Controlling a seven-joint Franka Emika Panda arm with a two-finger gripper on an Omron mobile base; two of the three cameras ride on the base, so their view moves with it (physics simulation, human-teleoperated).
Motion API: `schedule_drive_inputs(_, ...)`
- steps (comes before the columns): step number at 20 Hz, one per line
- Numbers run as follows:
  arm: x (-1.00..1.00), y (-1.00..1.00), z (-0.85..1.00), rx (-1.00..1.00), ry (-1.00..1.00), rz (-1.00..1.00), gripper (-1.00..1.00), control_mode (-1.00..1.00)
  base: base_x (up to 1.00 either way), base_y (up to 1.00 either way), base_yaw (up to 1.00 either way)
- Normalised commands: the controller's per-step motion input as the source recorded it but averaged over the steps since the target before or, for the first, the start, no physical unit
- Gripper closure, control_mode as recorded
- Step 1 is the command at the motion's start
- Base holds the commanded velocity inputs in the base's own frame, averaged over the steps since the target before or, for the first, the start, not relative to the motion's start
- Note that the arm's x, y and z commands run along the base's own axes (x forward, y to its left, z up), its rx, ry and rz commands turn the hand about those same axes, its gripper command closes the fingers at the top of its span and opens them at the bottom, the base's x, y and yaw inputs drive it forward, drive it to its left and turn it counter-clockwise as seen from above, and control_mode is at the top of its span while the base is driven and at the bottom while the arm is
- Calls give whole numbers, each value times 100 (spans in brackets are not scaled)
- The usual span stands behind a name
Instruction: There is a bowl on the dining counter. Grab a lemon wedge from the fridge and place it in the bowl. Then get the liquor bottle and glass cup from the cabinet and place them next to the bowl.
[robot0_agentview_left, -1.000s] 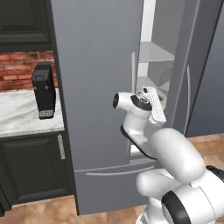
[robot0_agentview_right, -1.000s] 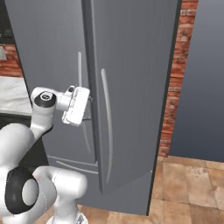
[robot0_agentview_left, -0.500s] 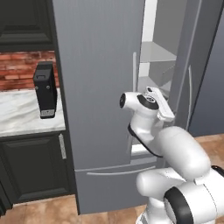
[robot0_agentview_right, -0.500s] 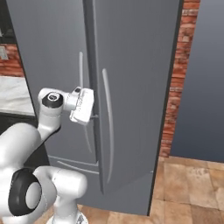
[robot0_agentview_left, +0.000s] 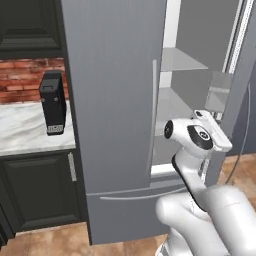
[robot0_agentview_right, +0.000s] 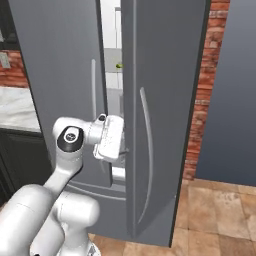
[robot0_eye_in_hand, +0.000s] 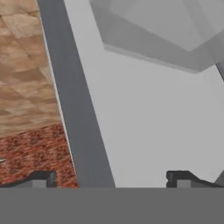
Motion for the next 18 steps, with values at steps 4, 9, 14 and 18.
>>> schedule_drive_inputs(4, -37, -97, 0, 1, 11, -12, -100, -100, 0, 0, 0)
schedule_drive_inputs(9, -58, -17, 0, 13, 3, -7, -100, -100, 0, 0, 0)
schedule_drive_inputs(14, -88, 79, 0, 11, -1, 1, -100, -100, 0, 0, 0)
schedule_drive_inputs(18, -14, 100, 11, 6, -7, 7, -100, -100, 0, 0, 0)
